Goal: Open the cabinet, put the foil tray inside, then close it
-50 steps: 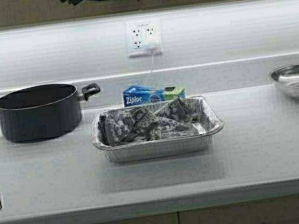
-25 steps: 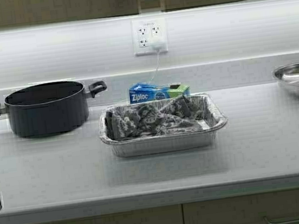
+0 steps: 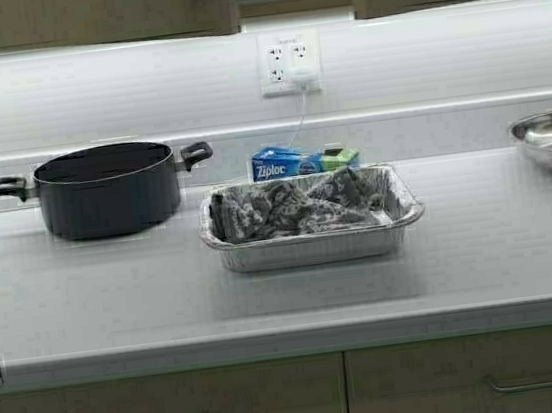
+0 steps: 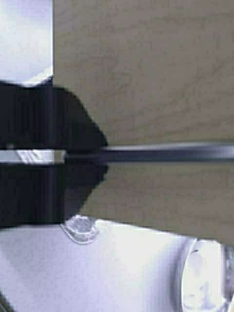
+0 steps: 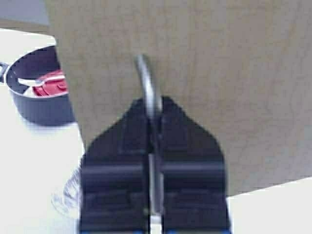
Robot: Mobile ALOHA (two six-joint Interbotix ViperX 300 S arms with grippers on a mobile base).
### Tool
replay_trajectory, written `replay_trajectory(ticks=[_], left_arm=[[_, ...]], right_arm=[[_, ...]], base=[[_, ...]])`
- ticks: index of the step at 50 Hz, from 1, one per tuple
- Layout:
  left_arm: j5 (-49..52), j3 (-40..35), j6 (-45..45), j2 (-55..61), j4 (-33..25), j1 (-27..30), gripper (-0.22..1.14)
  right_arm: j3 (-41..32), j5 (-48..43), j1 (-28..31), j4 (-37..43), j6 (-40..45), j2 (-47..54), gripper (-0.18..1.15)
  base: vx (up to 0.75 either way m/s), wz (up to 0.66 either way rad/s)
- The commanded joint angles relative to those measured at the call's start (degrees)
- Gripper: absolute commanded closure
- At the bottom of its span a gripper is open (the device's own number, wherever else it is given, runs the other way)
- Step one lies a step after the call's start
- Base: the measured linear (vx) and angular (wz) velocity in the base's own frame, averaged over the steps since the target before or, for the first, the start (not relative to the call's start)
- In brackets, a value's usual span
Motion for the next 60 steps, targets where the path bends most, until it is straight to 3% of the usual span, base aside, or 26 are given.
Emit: replay_trajectory(ticks=[1, 8, 13, 15, 20, 24, 26, 31, 35, 39, 41, 44, 46, 48, 50, 53, 57, 60], left_arm=[[-0.18, 0.53, -0.09, -4.31, 0.26, 3.34, 0.88], [-0.18, 2.99, 0.18, -6.94, 0.26, 4.48, 0.87], [0.09, 4.31, 0.53, -8.61, 0.53, 4.57, 0.76], [0.62, 4.92, -0.09, -9.40, 0.53, 4.57, 0.66], [5.63, 5.89, -0.35, -12.22, 0.53, 4.75, 0.20], [10.37, 7.03, -0.44, -15.03, 0.53, 4.92, -0.12], [12.48, 7.91, -0.44, -16.52, 0.53, 4.92, -0.18], [18.54, 10.20, -0.26, -21.18, 0.53, 5.01, -0.07], [23.99, 11.43, -0.35, -25.31, 0.44, 4.83, 0.14], [28.74, 11.51, 0.35, -28.13, 0.26, 2.90, 0.55], [29.18, 11.51, 0.70, -29.18, 0.53, 0.79, 0.82], [27.86, 11.16, 0.53, -29.53, 0.62, -3.16, 1.08], [26.37, 10.72, -0.18, -29.18, 0.62, -5.62, 1.07], [24.70, 10.11, -0.35, -28.48, 0.44, -8.00, 0.97], [23.29, 9.49, -0.62, -27.16, 0.18, -10.11, 0.87], [21.45, 8.35, -0.62, -24.17, -0.18, -13.27, 0.81], [18.63, 6.68, -0.70, -19.42, -0.18, -16.87, 0.86], [15.38, 5.27, -0.70, -15.12, -0.18, -19.34, 0.88]], right_arm=[[0.62, 3.43, -3.08, -0.62, -0.18, -0.18, 0.89], [0.53, 5.45, -3.34, -3.25, 0.00, -0.18, 0.83], [0.18, 8.35, -3.34, -3.69, 0.00, -0.62, 0.53], [-0.18, 10.20, -3.52, -3.69, 0.00, -1.14, 0.34], [0.00, 14.24, -3.78, -3.69, 0.35, -3.43, -0.07], [1.14, 17.75, -4.75, -3.87, 1.05, -6.42, -0.10], [1.85, 19.78, -5.54, -4.39, 1.14, -8.17, -0.06], [2.81, 26.10, -8.17, -7.03, 1.49, -13.27, -0.02], [2.72, 31.73, -8.44, -7.91, 2.55, -17.58, 0.02], [2.02, 37.09, -8.35, -7.21, 5.54, -20.83, 0.17], [1.67, 38.85, -8.00, -6.77, 7.21, -21.80, 0.31], [1.41, 39.64, -6.50, -6.42, 8.88, -22.59, 0.59], [1.49, 39.20, -4.66, -6.42, 9.05, -22.68, 0.78], [1.58, 37.88, -2.37, -6.50, 8.88, -22.50, 0.95], [1.85, 34.72, 0.79, -6.50, 8.96, -22.06, 1.04], [1.93, 30.67, 5.10, -6.42, 9.14, -21.09, 0.98], [1.58, 25.49, 10.63, -6.50, 9.14, -18.28, 0.86], [0.97, 21.88, 13.97, -6.59, 9.14, -15.29, 0.87]], base=[[-0.07, -0.02], [-0.06, -0.03], [-0.05, -0.05], [-0.04, -0.06], [-0.04, -0.06], [-0.03, -0.06], [-0.02, -0.06], [0.00, -0.01], [0.00, -0.01], [0.00, 0.00], [0.00, 0.00], [0.00, 0.00], [0.00, 0.00], [0.00, 0.00], [0.00, 0.00], [0.00, 0.00], [0.00, 0.00], [0.00, 0.00]])
